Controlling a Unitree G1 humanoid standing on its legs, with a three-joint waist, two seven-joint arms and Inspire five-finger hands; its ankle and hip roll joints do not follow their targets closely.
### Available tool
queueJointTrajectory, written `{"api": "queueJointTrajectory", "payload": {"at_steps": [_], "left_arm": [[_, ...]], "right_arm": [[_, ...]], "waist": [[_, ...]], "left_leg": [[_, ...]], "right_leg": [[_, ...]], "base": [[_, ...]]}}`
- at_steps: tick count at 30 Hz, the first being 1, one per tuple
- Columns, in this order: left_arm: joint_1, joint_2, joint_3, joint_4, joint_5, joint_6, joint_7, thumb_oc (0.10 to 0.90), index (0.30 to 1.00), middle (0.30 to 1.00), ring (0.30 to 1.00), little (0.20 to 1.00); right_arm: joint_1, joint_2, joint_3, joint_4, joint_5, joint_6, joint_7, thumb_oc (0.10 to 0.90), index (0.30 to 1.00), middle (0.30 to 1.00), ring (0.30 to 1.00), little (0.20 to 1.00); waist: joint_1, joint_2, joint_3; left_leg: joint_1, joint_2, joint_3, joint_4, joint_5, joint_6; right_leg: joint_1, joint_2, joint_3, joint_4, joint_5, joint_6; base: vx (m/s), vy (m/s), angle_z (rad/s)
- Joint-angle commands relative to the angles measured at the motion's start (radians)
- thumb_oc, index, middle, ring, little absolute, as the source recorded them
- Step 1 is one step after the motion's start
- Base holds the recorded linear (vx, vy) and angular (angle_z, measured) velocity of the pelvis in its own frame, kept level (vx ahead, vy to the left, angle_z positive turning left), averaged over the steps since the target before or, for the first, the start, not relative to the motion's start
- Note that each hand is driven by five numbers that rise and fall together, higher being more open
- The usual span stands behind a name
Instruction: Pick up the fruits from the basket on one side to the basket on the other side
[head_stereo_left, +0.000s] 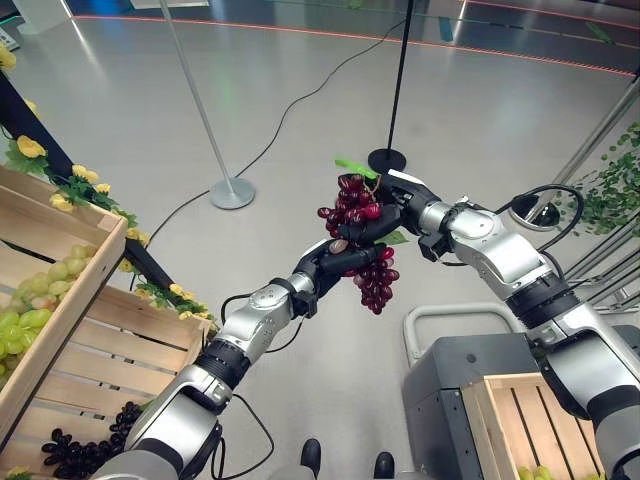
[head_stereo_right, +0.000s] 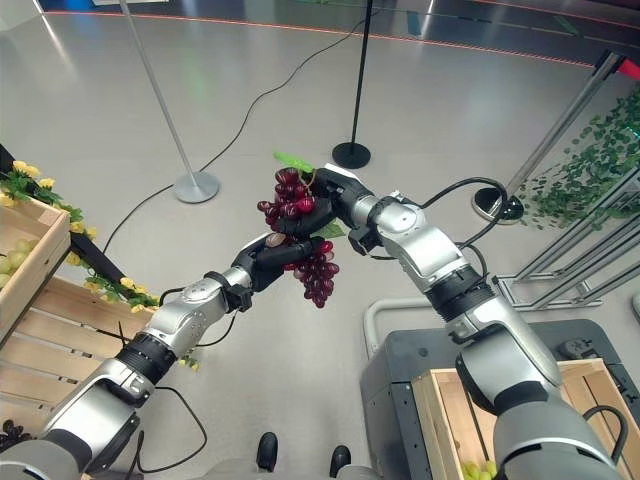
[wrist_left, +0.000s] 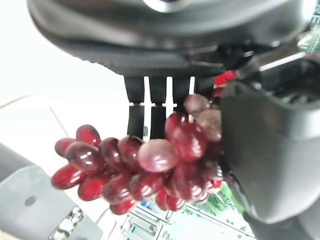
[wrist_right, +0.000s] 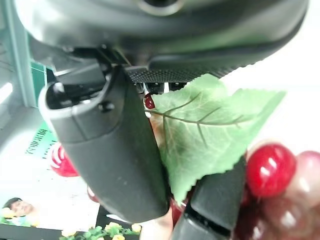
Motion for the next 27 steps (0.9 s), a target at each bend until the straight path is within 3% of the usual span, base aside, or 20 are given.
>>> {"api": "queueJointTrajectory", "payload": {"at_steps": [1, 13, 15, 16, 19, 23, 27], "left_arm": [[-0.077, 0.000, 0.129, 0.036, -0.128, -0.223, -0.027, 0.400, 0.300, 0.300, 0.300, 0.300], [-0.038, 0.029, 0.150, 0.026, -0.130, -0.236, -0.032, 0.400, 0.300, 0.300, 0.300, 0.300], [-0.035, 0.032, 0.155, 0.029, -0.131, -0.237, -0.034, 0.400, 0.300, 0.300, 0.300, 0.300], [-0.025, 0.036, 0.159, 0.028, -0.130, -0.239, -0.032, 0.400, 0.300, 0.300, 0.300, 0.300], [-0.013, 0.048, 0.165, 0.030, -0.139, -0.238, -0.030, 0.400, 0.300, 0.300, 0.300, 0.300], [-0.007, 0.051, 0.171, 0.046, -0.154, -0.245, -0.020, 0.400, 0.300, 0.300, 0.300, 0.300], [0.047, 0.030, 0.199, 0.049, -0.158, -0.260, -0.027, 0.400, 0.300, 0.300, 0.300, 0.300]], "right_arm": [[-0.064, -0.138, 0.029, 0.095, -0.084, -0.032, 0.026, 0.800, 0.900, 0.900, 0.900, 0.900], [-0.021, -0.229, 0.014, 0.144, -0.092, -0.018, 0.177, 0.800, 0.900, 0.900, 0.900, 0.900], [-0.021, -0.245, 0.012, 0.160, -0.116, -0.013, 0.223, 0.800, 0.900, 0.900, 0.900, 0.900], [-0.012, -0.274, 0.014, 0.174, -0.160, -0.005, 0.302, 0.800, 0.900, 0.900, 0.900, 0.900], [-0.003, -0.319, 0.034, 0.205, -0.197, -0.004, 0.350, 0.800, 0.900, 0.900, 0.900, 0.900], [-0.002, -0.328, 0.019, 0.233, -0.105, 0.007, 0.302, 0.800, 0.900, 0.900, 0.900, 0.900], [0.104, -0.273, -0.112, 0.160, 0.077, 0.029, 0.175, 0.800, 0.900, 0.900, 0.900, 0.900]], "waist": [[0.027, -0.035, -0.159], [0.026, -0.046, -0.152], [0.025, -0.049, -0.152], [0.024, -0.053, -0.152], [0.022, -0.062, -0.151], [0.020, -0.066, -0.150], [0.017, -0.064, -0.143]], "left_leg": [[0.047, 0.032, 0.036, 0.001, -0.075, -0.070], [0.049, 0.032, 0.038, 0.001, -0.074, -0.071], [0.048, 0.032, 0.038, 0.001, -0.073, -0.072], [0.046, 0.033, 0.039, 0.001, -0.072, -0.072], [0.046, 0.033, 0.040, 0.001, -0.071, -0.073], [0.045, 0.033, 0.041, 0.001, -0.069, -0.073], [0.045, 0.035, 0.042, 0.001, -0.070, -0.072]], "right_leg": [[0.022, -0.058, -0.048, 0.001, 0.017, 0.023], [0.026, -0.058, -0.054, 0.001, 0.021, 0.026], [0.026, -0.058, -0.054, 0.001, 0.022, 0.027], [0.024, -0.059, -0.055, 0.001, 0.024, 0.029], [0.024, -0.058, -0.054, 0.001, 0.025, 0.030], [0.022, -0.055, -0.050, 0.001, 0.028, 0.030], [0.023, -0.055, -0.053, 0.001, 0.027, 0.029]], "base": [[0.00, 0.000, 0.00], [0.00, 0.000, 0.00], [0.00, 0.000, 0.00], [0.00, 0.000, 0.00], [0.00, 0.000, 0.00], [0.00, 0.000, 0.00], [0.00, 0.000, 0.00]]}}
